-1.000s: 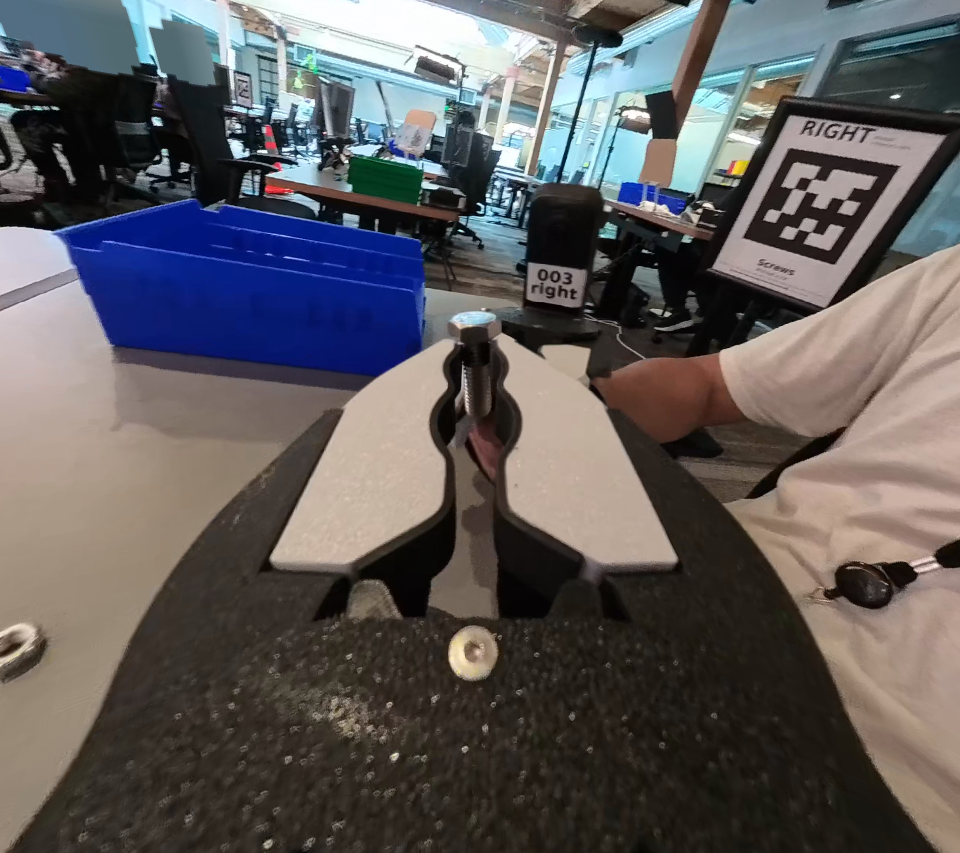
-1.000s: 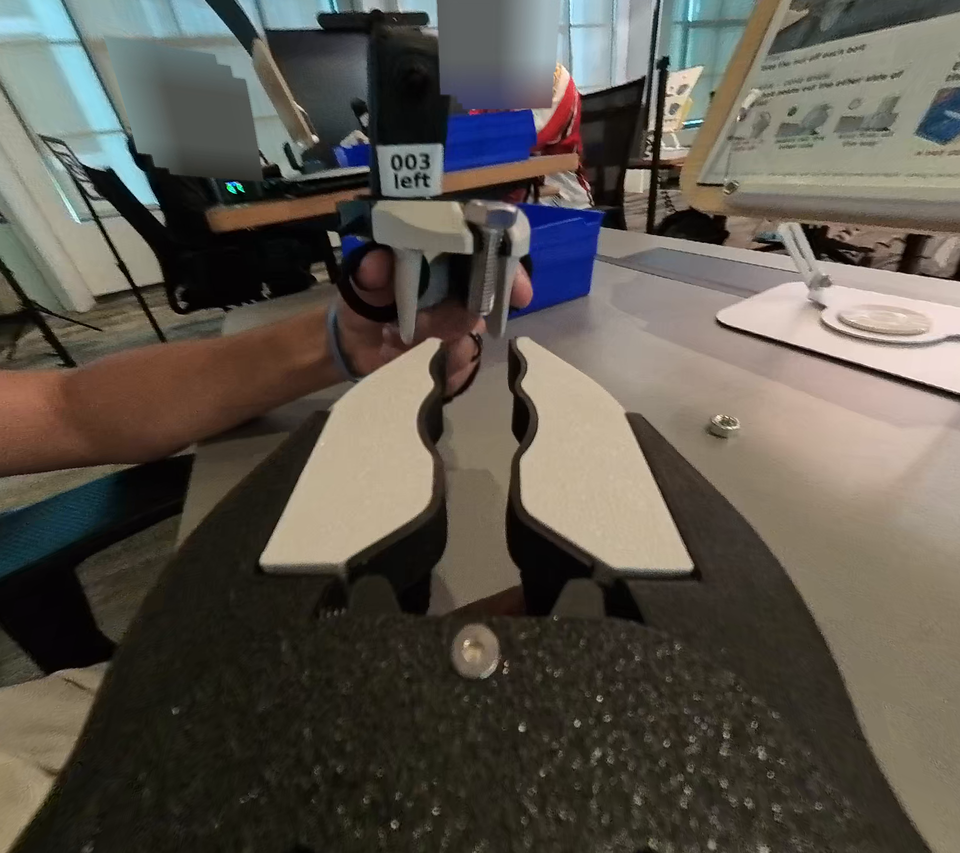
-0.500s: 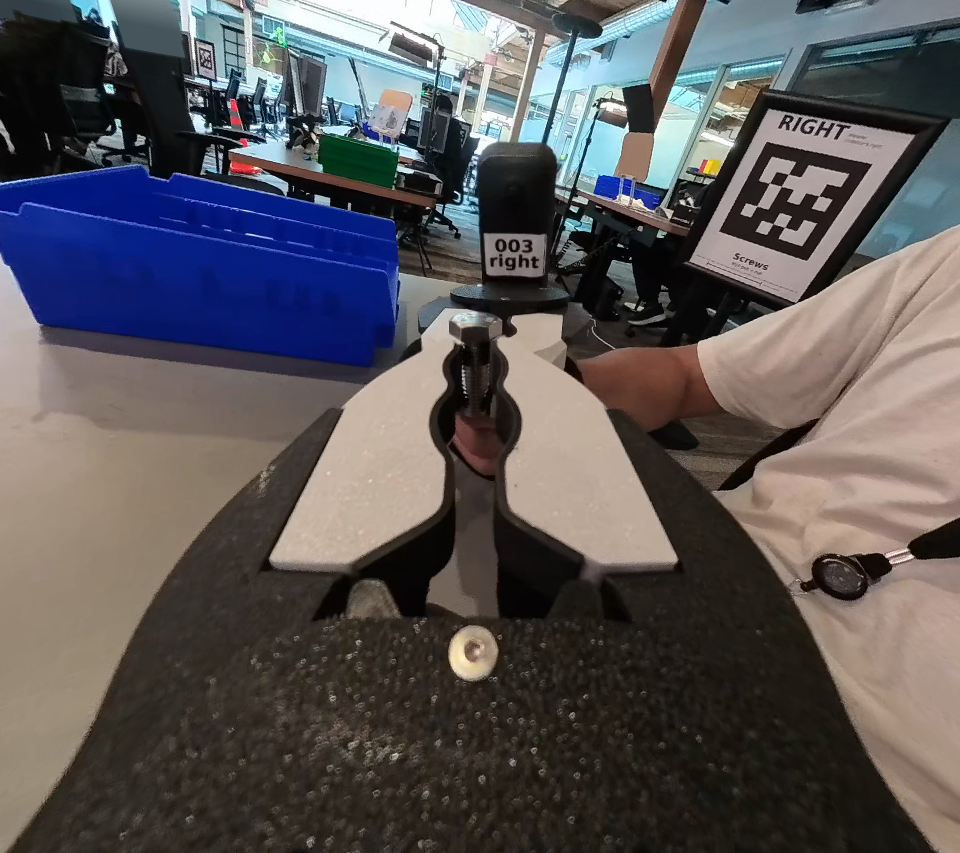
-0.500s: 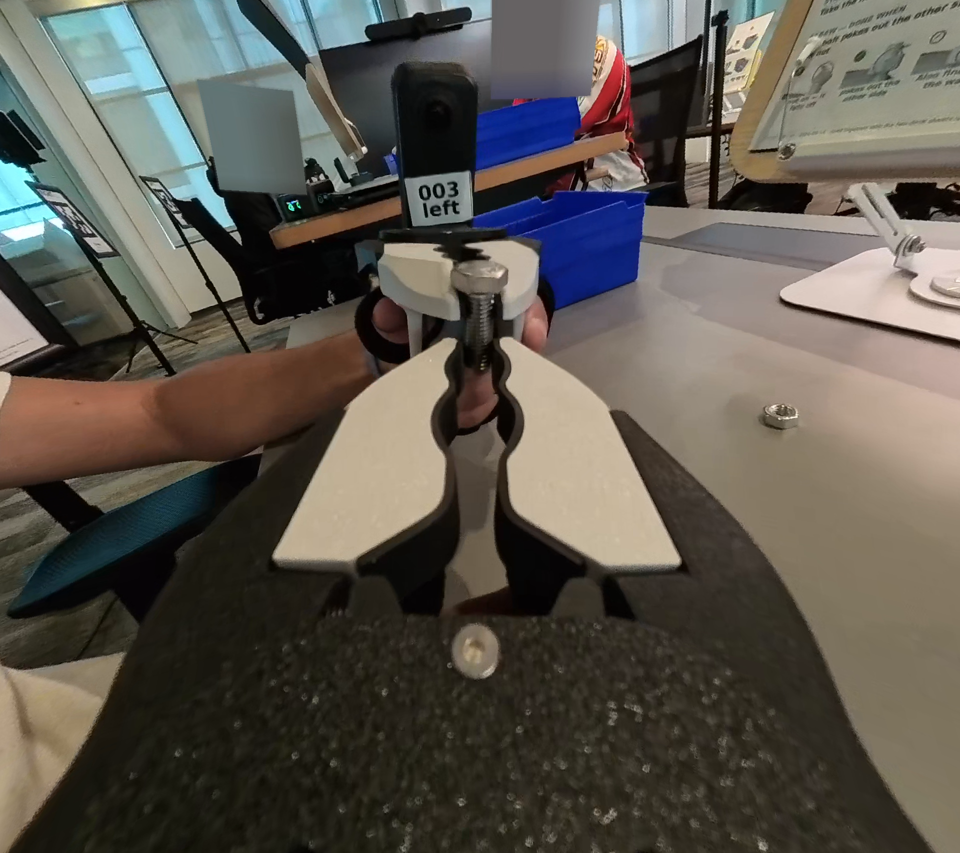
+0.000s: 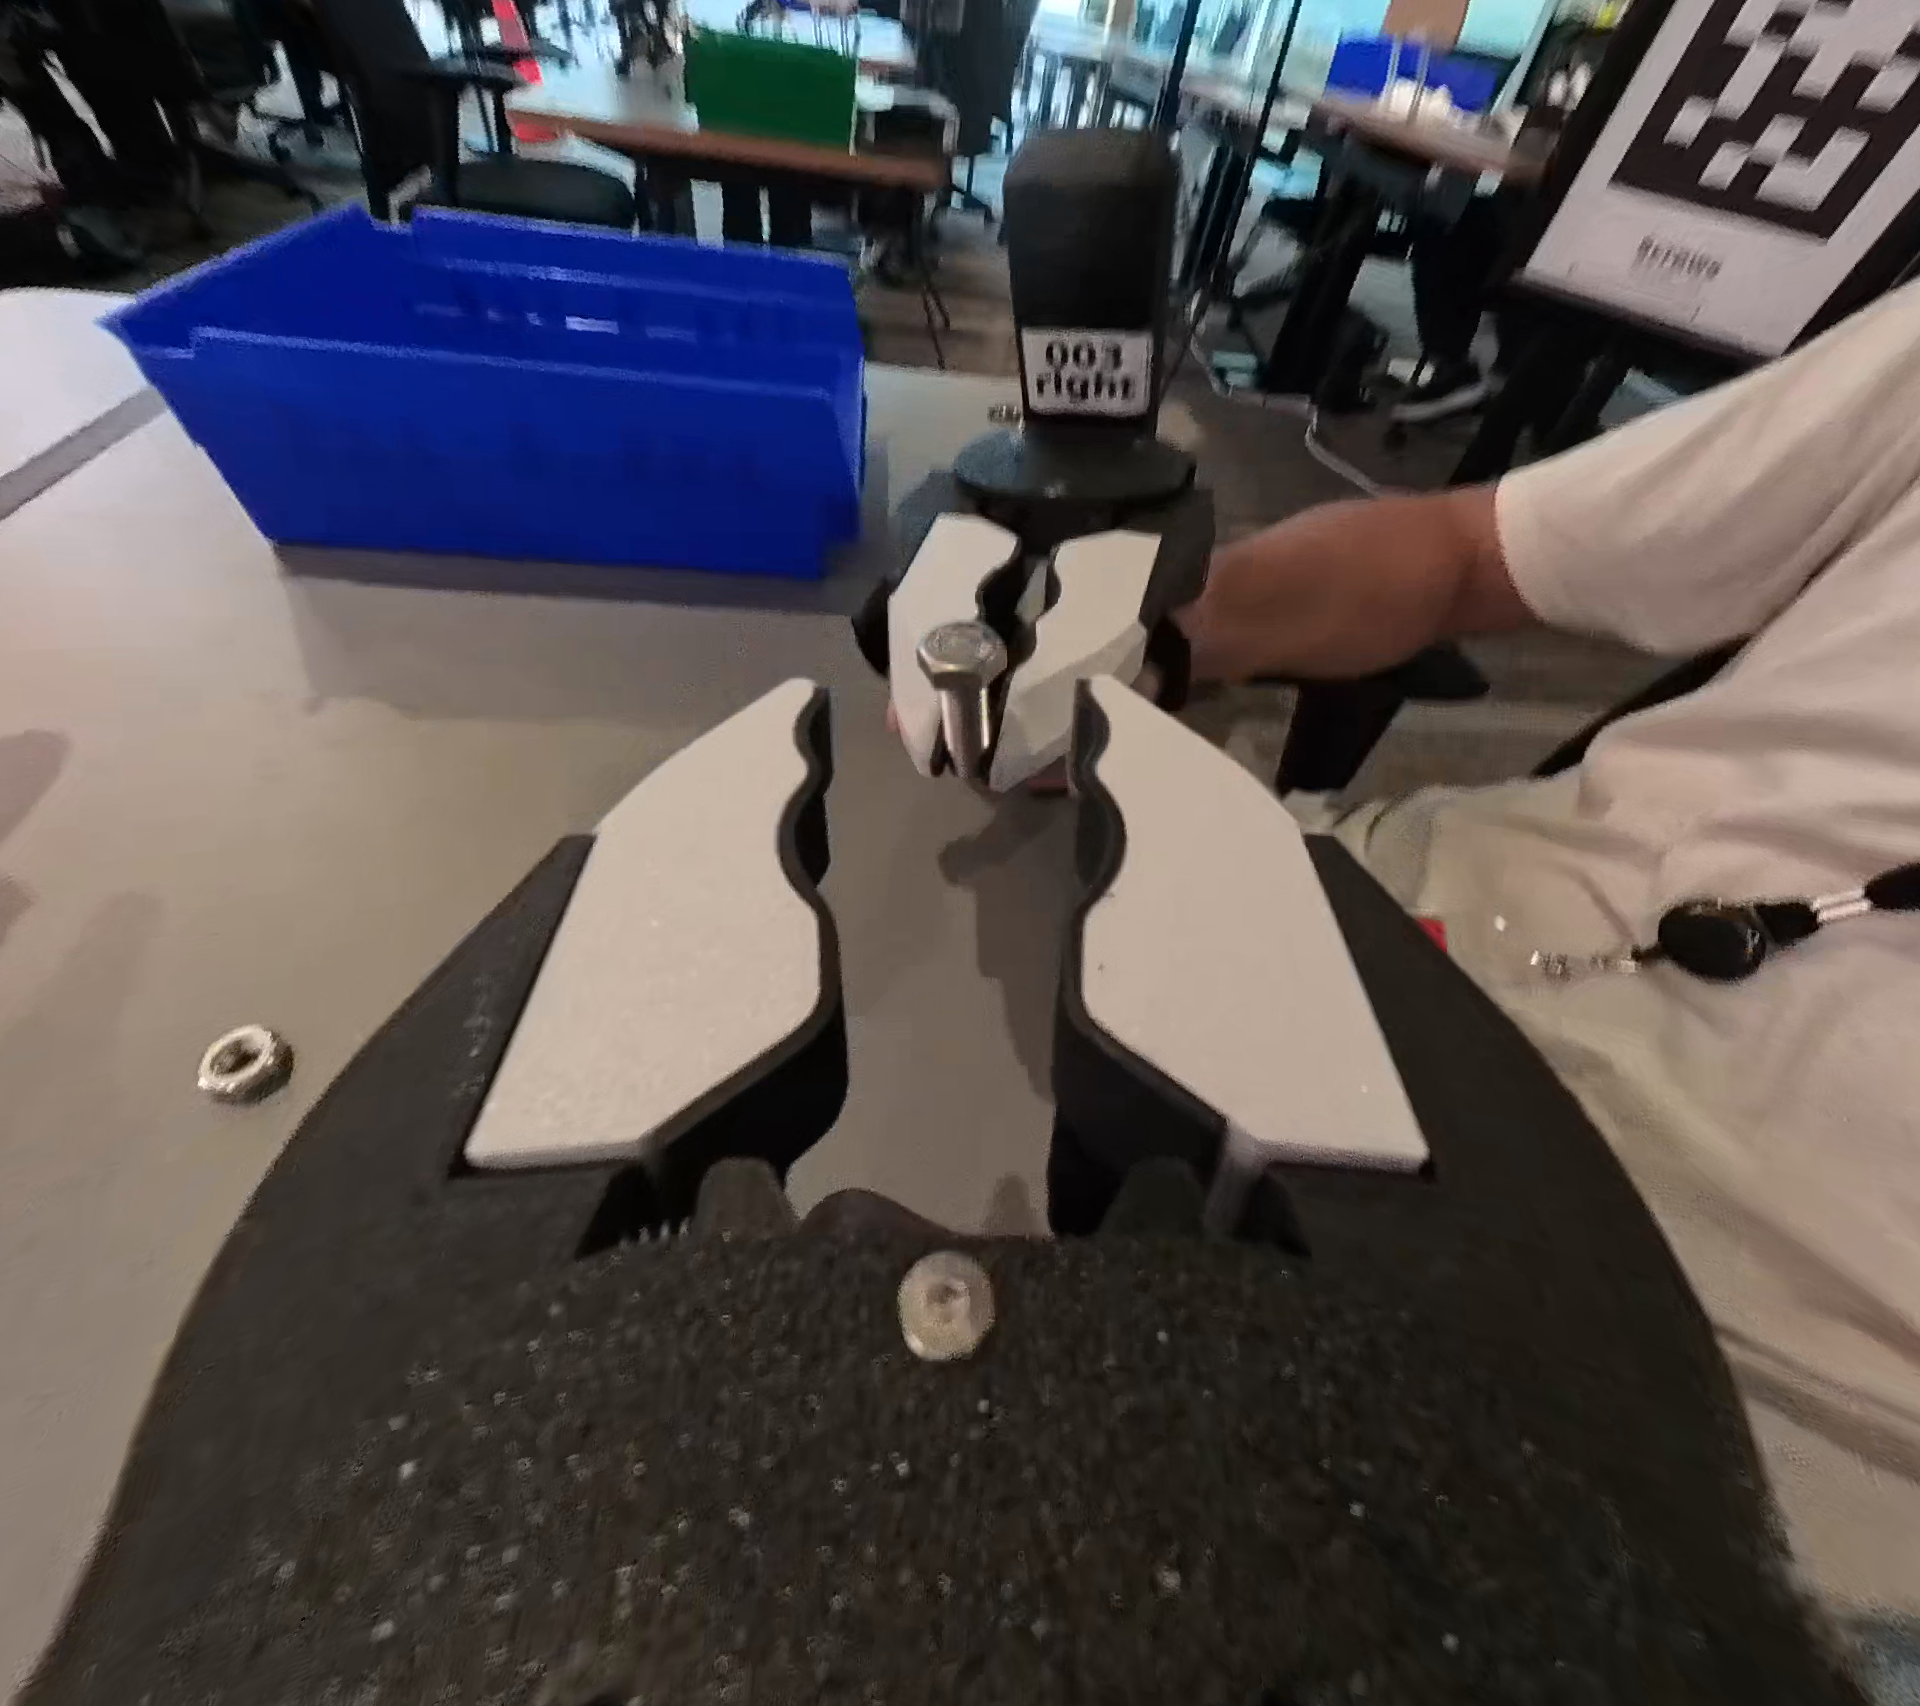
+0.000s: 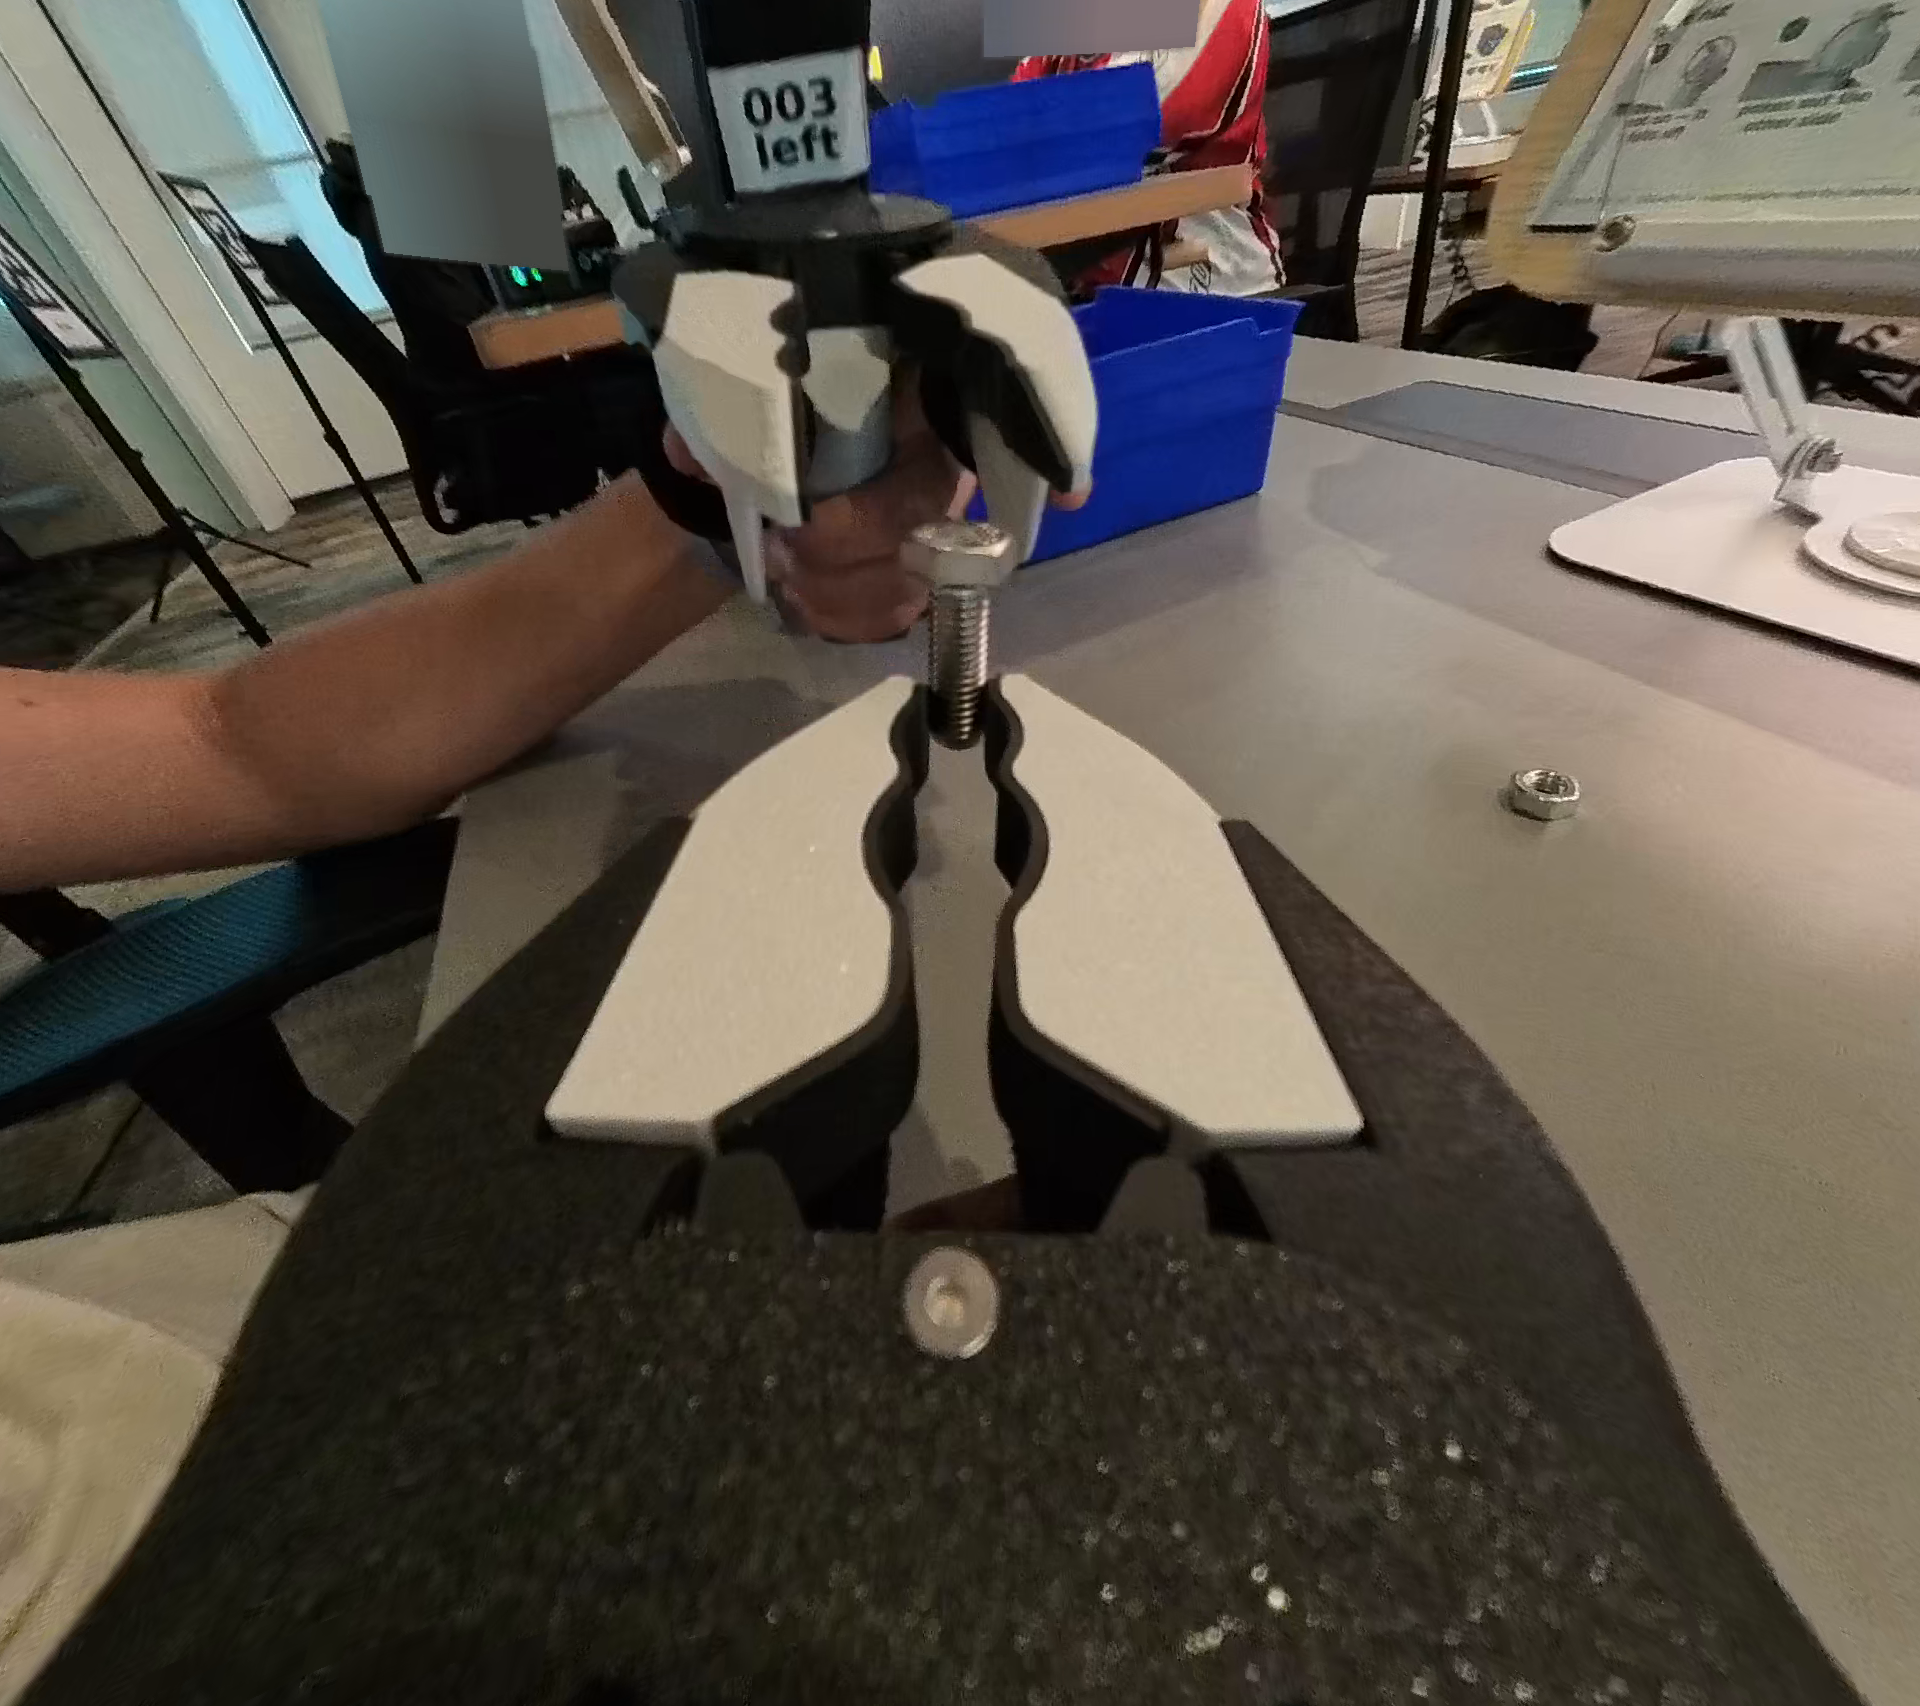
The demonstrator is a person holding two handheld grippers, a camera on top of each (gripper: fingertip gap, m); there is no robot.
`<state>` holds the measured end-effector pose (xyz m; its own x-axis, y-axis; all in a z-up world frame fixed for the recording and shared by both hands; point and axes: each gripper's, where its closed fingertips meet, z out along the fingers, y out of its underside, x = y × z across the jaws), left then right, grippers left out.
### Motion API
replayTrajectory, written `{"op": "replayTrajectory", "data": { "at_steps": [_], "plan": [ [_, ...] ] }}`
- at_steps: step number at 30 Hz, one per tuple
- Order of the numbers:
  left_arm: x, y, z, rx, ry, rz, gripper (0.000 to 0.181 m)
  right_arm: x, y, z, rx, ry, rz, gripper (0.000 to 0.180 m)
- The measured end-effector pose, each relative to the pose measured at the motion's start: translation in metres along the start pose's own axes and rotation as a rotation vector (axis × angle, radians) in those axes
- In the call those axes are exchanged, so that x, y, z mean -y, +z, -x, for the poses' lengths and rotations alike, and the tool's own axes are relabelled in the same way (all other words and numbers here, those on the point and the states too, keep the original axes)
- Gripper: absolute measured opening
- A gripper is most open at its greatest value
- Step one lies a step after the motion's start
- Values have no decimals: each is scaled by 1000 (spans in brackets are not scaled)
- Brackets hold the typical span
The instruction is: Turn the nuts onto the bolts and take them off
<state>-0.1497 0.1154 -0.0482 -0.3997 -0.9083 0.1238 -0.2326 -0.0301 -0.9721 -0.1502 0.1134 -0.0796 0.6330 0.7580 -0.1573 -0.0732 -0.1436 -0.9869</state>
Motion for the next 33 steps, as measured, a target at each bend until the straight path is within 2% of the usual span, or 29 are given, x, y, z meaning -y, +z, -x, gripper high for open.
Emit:
{"op": "replayTrajectory", "data": {
  "at_steps": [5, 7, 14, 17, 21, 33],
  "plan": [
    [-28, -2, -3, 2, 32, 219, 44, -13, 5, -1, -47, -89, 78, 9],
    [-29, -6, -5, 5, 41, 276, 43, -18, 8, -1, -55, -106, 107, 9],
    [-37, -19, -1, 54, 141, 759, 43, -22, 12, 1, -42, -109, 131, 9],
    [-32, -12, -3, 38, 180, 878, 42, -21, 11, -1, -44, -101, 127, 9],
    [-30, 1, -2, 27, 202, 949, 41, -22, 10, -1, -48, -107, 130, 9],
    [-36, 11, 4, 2, 190, 965, 37, -22, 9, 0, -39, -105, 133, 10]
  ]
}}
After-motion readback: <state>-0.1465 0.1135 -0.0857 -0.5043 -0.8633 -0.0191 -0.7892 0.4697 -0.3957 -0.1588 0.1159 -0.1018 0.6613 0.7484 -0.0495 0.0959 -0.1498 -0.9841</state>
